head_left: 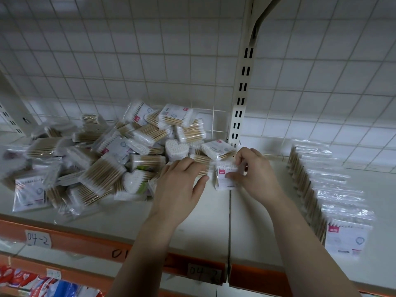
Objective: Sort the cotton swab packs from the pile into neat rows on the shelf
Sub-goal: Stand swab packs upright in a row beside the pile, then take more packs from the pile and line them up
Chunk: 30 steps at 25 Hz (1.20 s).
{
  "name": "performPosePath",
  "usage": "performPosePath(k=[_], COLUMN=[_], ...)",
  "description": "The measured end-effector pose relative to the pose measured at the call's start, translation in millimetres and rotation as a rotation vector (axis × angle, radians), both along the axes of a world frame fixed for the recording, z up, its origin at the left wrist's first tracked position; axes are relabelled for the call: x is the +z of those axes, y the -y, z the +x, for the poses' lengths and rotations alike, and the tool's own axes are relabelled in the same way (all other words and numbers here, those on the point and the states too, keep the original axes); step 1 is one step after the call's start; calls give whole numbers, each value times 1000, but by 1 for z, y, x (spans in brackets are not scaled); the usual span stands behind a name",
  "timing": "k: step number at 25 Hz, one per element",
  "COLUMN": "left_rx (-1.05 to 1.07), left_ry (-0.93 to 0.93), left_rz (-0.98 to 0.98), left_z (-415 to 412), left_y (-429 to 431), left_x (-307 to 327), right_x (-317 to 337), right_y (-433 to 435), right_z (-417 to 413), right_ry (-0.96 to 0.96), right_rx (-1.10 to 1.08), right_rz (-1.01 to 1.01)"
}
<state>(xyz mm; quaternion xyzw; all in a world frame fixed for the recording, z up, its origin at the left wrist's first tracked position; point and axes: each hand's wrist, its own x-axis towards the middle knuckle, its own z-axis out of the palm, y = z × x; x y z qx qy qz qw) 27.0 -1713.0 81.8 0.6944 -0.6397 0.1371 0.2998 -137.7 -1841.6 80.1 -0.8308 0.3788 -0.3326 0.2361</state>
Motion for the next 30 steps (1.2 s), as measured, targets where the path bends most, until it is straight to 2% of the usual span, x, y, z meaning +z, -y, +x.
performPosePath(k=[7, 18, 24, 30], left_rx=[-100, -220, -340, -336], left_ry=[30, 45, -13, -38], left_rz=[45, 305, 465, 537], left_z=[7, 2, 10, 11], left_y=[36, 107, 118, 120], left_x=[21, 45, 36, 36], right_x=[4, 4, 3, 3], right_y=[-8, -20, -22, -24], right_z=[-16, -43, -43, -41], right_ry=[-9, 13, -13, -30], right_rx=[-19, -131, -163, -168], right_rz=[-3, -24, -39, -29])
